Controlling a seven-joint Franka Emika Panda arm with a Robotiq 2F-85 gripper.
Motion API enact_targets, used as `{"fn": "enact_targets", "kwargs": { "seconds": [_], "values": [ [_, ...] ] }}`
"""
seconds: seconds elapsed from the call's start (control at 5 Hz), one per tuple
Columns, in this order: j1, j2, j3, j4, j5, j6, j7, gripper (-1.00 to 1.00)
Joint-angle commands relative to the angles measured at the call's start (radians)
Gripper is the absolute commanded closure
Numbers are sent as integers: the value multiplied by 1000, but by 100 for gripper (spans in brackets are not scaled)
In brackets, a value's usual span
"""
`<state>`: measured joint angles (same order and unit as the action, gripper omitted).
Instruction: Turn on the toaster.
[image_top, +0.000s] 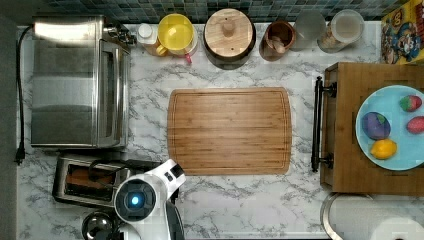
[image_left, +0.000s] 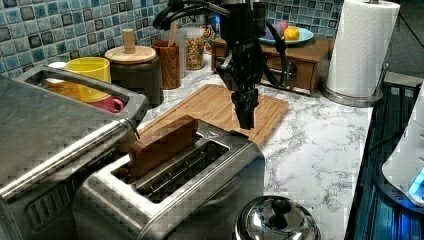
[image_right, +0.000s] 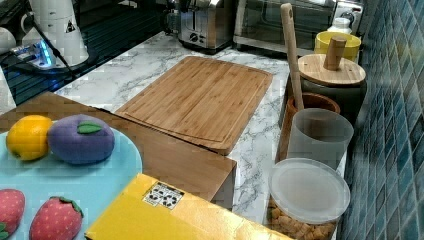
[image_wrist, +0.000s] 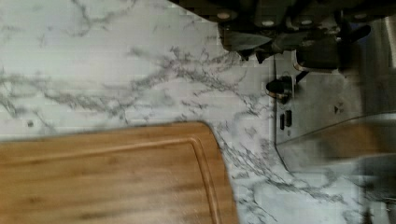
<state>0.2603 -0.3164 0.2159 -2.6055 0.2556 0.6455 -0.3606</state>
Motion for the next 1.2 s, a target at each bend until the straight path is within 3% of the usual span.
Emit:
{"fn": "enact_targets", "kwargs": {
  "seconds": [0.2, 0.8, 1.2],
  "values": [
    [44, -68, -2, 30, 90, 2, -64, 100],
    [58, -120, -7, 10, 166, 41, -122, 100],
    [68, -79, 24, 8, 165, 73, -96, 100]
  ]
}}
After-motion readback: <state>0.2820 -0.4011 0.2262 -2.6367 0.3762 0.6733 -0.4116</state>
